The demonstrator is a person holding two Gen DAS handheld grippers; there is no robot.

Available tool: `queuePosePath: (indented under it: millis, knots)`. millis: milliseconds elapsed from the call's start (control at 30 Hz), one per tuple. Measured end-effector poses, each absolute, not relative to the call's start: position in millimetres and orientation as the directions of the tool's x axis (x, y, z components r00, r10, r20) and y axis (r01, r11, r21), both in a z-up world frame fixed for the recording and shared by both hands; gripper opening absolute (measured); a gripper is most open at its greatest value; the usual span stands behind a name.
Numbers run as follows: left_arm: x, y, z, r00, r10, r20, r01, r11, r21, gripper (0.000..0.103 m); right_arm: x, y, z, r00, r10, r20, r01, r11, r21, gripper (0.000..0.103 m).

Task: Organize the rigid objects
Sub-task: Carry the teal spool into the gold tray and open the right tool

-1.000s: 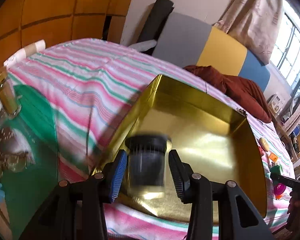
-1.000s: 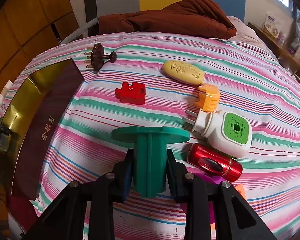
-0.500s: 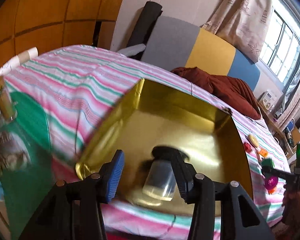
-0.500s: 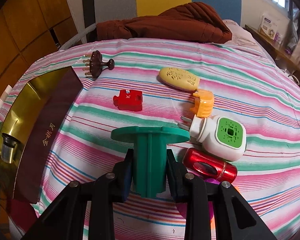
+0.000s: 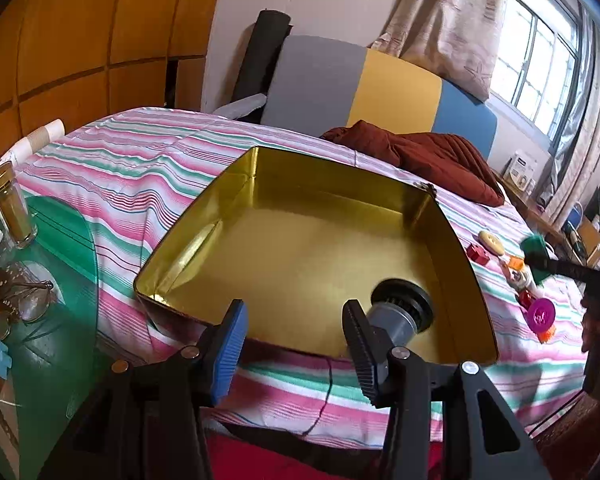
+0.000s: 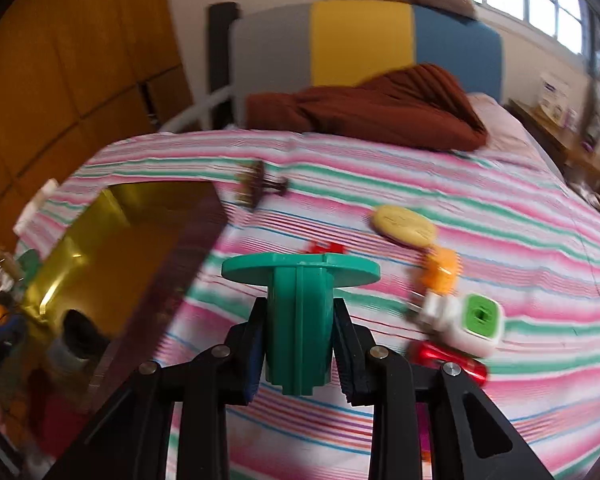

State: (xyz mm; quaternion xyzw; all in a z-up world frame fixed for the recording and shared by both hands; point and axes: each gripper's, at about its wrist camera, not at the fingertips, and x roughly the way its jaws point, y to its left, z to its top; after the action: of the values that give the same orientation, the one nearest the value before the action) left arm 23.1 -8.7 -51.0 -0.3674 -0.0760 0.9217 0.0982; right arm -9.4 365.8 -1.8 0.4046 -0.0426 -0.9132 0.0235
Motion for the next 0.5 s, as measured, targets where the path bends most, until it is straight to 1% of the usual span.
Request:
queuePosePath:
  millis: [167,367,500]
  knots:
    - [31.1,-6.9,-48.8,-0.721,0.246,-0.648,-0.134,-0.967,-0.218,0.050,-11.8,310.7,15.9,-0.686,-0.174,-0.707,0.138,-0.984,0.109,0.031]
    - [40.9,-9.5,-46.1,-0.735,0.243,-0.633,-0.134,-0.967,-0.215,0.050,-24.5,247.4,12.7,-0.652,-0.248,-0.717,0.238,-0.964,0.117,0.031]
    - [47.3,-14.6,-44.9,-0.745,0.237,-0.624,-0.126,-0.968,-0.217,0.050,-33.6,206.9,8.5,-0.625,-0.274,-0.731,0.301,-0.949,0.097,0.031]
